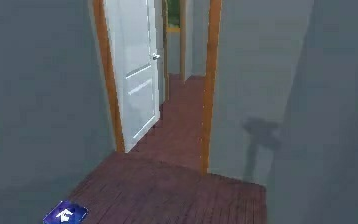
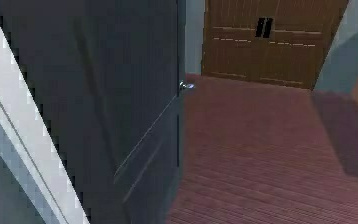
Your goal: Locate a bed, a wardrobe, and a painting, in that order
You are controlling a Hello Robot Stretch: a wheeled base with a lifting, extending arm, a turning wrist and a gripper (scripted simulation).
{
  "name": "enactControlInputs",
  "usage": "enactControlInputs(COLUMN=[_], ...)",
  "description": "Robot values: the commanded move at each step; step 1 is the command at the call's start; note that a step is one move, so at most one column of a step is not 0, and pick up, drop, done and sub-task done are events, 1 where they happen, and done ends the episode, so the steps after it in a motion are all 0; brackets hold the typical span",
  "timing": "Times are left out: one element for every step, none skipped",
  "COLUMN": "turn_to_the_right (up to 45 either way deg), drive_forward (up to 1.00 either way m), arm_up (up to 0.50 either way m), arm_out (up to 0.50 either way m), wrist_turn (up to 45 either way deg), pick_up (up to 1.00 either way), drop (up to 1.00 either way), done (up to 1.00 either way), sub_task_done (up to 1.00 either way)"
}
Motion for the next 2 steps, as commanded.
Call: enactControlInputs(turn_to_the_right=[0.0,3.0], drive_forward=[1.00,0.00], arm_up=[0.00,0.00], arm_out=[0.00,0.00], wrist_turn=[0.0,0.0], pick_up=[0.00,0.00], drop=[0.00,0.00], done=[0.00,0.00], sub_task_done=[0.00,0.00])
